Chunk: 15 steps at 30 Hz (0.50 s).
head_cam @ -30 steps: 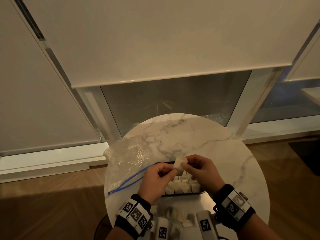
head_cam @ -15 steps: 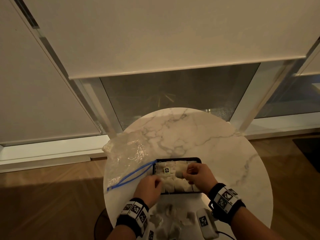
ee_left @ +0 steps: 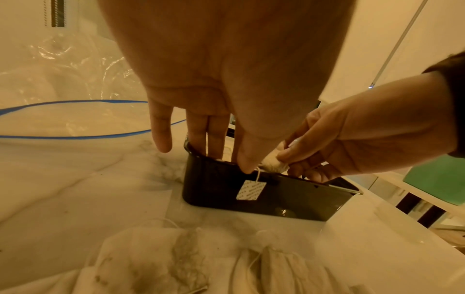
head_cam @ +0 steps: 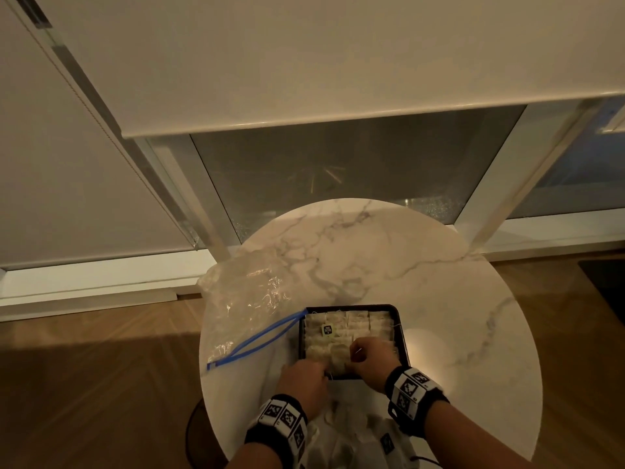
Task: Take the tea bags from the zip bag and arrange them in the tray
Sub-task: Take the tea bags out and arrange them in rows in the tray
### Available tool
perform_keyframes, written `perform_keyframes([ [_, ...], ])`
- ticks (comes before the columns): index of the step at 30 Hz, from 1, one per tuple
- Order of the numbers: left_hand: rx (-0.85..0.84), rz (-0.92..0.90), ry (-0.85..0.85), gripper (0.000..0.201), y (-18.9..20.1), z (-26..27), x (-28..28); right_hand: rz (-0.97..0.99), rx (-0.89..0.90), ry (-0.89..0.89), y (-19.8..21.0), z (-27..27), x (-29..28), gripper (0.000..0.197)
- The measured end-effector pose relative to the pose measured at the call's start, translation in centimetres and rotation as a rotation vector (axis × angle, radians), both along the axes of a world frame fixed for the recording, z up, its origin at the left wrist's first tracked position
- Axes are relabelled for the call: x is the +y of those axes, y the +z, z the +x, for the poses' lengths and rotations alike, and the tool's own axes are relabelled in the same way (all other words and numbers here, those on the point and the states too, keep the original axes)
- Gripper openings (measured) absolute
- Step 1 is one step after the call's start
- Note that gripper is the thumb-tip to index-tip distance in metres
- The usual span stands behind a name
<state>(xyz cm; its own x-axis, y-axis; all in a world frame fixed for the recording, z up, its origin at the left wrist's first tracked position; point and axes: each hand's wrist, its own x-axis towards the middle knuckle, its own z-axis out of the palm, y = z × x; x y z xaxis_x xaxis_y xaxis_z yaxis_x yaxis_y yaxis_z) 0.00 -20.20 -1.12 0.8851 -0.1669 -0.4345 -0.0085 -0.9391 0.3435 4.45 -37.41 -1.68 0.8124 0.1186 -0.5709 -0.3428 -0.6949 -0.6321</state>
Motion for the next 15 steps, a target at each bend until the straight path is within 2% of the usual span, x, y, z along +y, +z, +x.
perform_keyframes([
  [6, 0.073, -0.031, -0.025, 0.029, -1.2, 0.1, -0.3, -0.072, 0.032, 0.052, -0.9, 0.3, 0.2, 0.021],
  [15, 0.088, -0.159, 0.116, 0.032, -2.0, 0.6, -0.4, -0.13, 0.093, 0.112, -1.9, 0.6, 0.8, 0.017],
])
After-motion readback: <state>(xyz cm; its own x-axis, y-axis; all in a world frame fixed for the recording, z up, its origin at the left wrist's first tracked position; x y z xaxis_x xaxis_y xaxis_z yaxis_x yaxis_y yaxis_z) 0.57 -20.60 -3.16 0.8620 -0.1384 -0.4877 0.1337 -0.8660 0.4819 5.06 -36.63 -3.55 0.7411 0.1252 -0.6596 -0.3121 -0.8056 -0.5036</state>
